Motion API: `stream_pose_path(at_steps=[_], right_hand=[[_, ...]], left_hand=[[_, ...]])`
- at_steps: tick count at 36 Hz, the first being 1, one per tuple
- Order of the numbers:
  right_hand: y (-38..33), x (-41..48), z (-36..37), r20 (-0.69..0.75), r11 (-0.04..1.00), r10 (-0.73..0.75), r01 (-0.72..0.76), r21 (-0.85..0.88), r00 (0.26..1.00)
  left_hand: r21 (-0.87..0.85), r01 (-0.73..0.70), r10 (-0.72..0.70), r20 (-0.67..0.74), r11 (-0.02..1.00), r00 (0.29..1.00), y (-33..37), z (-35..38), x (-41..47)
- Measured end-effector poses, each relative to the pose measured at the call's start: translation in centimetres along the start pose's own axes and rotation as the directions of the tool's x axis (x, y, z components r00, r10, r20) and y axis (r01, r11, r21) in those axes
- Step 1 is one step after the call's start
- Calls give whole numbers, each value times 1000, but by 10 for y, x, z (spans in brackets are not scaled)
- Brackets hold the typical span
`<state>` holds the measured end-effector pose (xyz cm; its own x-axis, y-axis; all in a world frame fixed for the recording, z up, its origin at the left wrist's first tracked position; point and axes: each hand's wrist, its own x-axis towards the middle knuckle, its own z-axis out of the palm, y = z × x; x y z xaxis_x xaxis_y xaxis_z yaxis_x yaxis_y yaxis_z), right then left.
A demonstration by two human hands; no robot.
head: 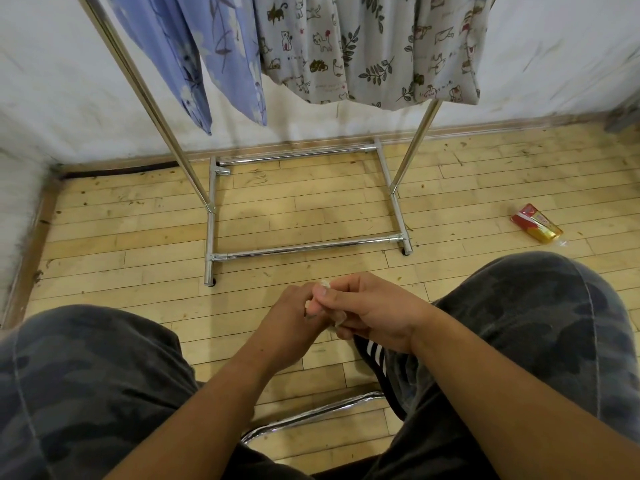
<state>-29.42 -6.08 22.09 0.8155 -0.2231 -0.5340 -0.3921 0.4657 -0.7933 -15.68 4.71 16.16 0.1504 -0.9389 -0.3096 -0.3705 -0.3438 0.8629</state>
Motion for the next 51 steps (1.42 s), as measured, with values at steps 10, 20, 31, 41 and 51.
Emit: stream_pose_path(at_steps=[10, 20, 31, 41, 51], right_hand=[[-4, 0, 6, -61, 986, -20, 9, -167, 998], [-5, 0, 12, -155, 963, -45, 1, -269, 987], [-8, -4, 23, -85, 968, -47, 24, -250, 995], [-37, -16, 28, -172, 926, -119, 47, -374, 978], [-81, -34, 21, -297, 801, -264, 38, -597, 918]], left_hand=[[161, 82, -66, -99, 984, 993, -25, 3, -5], [9, 257, -255, -88, 966, 963, -27, -15, -14], [-96, 181, -183, -16, 979, 983, 5, -22, -25], [-61, -5, 0, -81, 998, 997, 38, -28, -25], [-234, -31, -14, -191, 972, 982, 101, -68, -10]])
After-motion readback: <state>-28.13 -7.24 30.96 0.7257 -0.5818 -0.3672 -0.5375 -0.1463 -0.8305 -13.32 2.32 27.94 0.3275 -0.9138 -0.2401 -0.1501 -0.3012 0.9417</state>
